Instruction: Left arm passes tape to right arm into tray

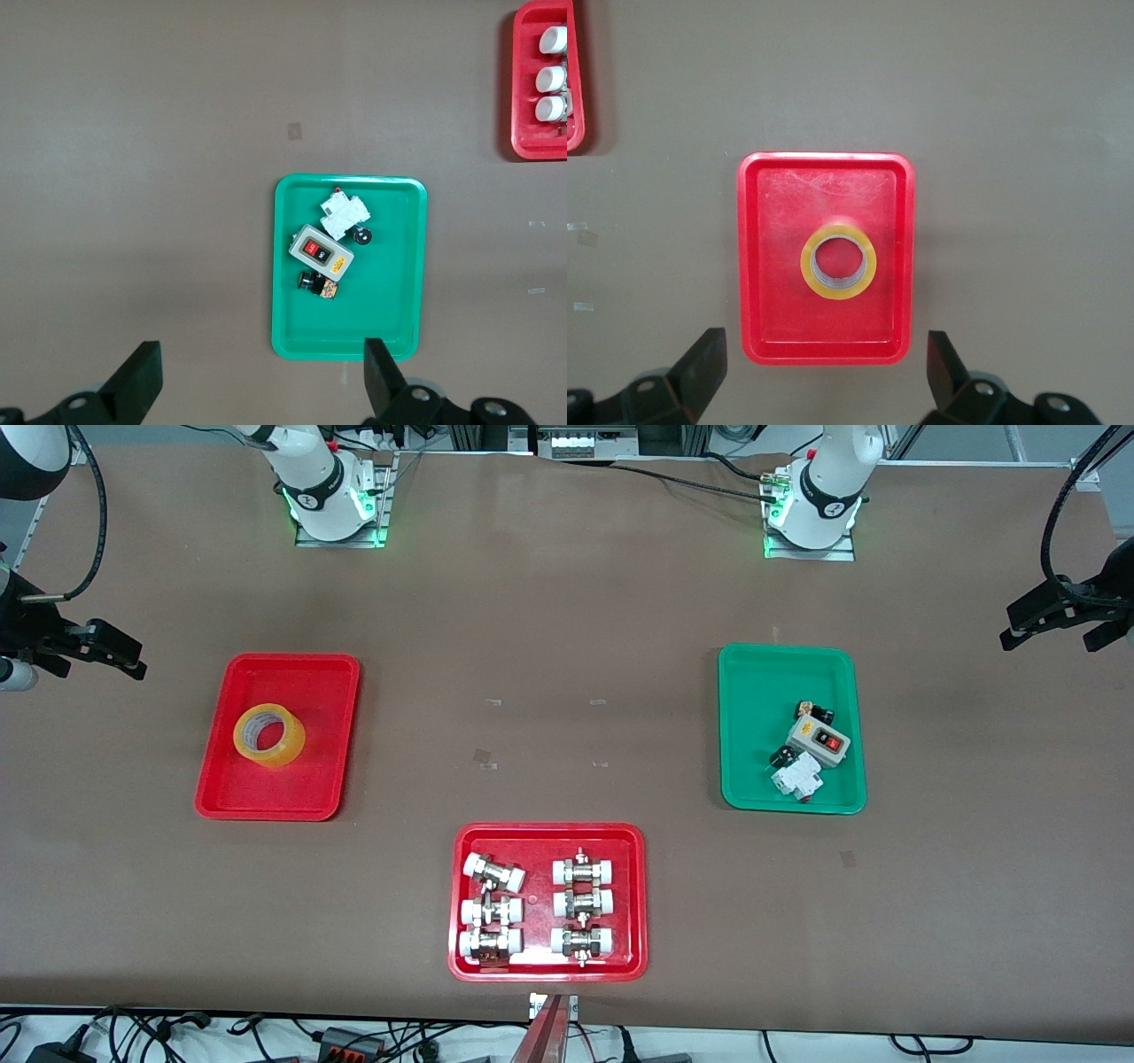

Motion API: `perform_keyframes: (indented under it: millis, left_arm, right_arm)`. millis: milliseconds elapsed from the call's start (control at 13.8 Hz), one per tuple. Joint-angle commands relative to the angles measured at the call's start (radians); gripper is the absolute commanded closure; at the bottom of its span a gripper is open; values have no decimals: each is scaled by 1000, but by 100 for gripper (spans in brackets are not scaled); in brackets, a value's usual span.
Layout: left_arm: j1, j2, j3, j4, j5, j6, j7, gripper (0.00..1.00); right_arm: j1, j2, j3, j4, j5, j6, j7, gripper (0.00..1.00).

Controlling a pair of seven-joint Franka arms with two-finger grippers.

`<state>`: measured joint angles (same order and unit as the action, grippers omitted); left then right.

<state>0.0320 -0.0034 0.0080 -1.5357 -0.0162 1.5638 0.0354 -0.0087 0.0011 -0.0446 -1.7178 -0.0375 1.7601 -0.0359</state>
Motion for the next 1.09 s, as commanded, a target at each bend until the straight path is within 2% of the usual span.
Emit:
perform_keyframes:
  millis: [0,726,871,1016]
  left_arm:
    - [-1,10,-2,20,7,-16,-3,0]
    - [-1,10,-2,19,9,-14,-3,0]
    - [-1,10,-2,19,9,-14,-3,0]
    - [0,11,-2,17,7,-13,-3,0]
  right_arm:
    - [7,-19,-3,-2,-4,-18,2,0]
    - [-30,-23,11,-3,5,-14,-16,0]
    - [-49,-24,40,-3,5,-13,-15,0]
    - [-53,-23,43,-5,8,-5,-15,0]
